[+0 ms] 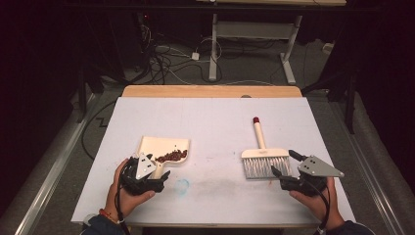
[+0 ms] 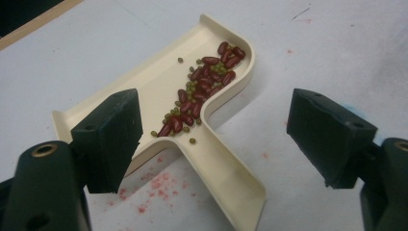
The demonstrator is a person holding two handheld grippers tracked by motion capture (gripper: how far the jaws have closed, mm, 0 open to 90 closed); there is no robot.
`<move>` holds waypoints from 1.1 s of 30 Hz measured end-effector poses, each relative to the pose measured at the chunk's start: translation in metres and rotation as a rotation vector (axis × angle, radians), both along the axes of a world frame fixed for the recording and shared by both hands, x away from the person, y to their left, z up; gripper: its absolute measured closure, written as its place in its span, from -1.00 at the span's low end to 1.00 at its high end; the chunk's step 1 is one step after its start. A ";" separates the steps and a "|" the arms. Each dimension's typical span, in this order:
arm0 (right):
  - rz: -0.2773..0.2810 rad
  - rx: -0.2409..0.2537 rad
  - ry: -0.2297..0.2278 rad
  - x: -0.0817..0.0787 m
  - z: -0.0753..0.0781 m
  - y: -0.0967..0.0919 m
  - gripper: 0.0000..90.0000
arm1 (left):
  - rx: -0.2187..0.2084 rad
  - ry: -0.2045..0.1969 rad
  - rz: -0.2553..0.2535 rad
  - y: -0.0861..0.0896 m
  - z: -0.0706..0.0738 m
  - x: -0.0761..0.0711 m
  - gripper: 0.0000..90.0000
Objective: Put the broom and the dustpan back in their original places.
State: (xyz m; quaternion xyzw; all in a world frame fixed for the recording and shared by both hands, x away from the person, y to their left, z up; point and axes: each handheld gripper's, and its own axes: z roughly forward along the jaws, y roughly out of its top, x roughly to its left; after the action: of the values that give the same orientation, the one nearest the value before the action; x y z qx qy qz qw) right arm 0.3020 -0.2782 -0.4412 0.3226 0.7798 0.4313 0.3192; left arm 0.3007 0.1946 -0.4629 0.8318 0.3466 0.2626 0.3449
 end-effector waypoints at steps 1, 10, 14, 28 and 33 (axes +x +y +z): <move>0.002 0.001 0.007 -0.001 -0.002 -0.001 -0.51 | -0.002 0.012 0.005 -0.001 -0.001 0.000 -0.57; -0.013 -0.016 0.037 -0.007 -0.015 -0.006 -0.50 | 0.021 0.003 -0.014 -0.003 -0.003 0.002 -0.57; -0.002 -0.017 0.045 -0.005 -0.015 -0.003 -0.51 | 0.022 -0.005 -0.011 -0.001 -0.002 0.000 -0.57; 0.011 -0.029 0.019 -0.009 -0.011 0.003 -0.49 | 0.051 -0.004 -0.020 -0.005 -0.002 -0.005 -0.57; 0.015 -0.034 0.021 -0.008 -0.011 0.004 -0.49 | 0.050 -0.004 -0.019 -0.005 -0.002 -0.004 -0.57</move>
State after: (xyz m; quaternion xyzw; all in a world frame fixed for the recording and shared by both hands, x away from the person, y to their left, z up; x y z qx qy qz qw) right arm 0.2937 -0.2740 -0.4523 0.3158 0.7926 0.4170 0.3133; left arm 0.2966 0.1894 -0.4653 0.8429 0.3315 0.2695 0.3272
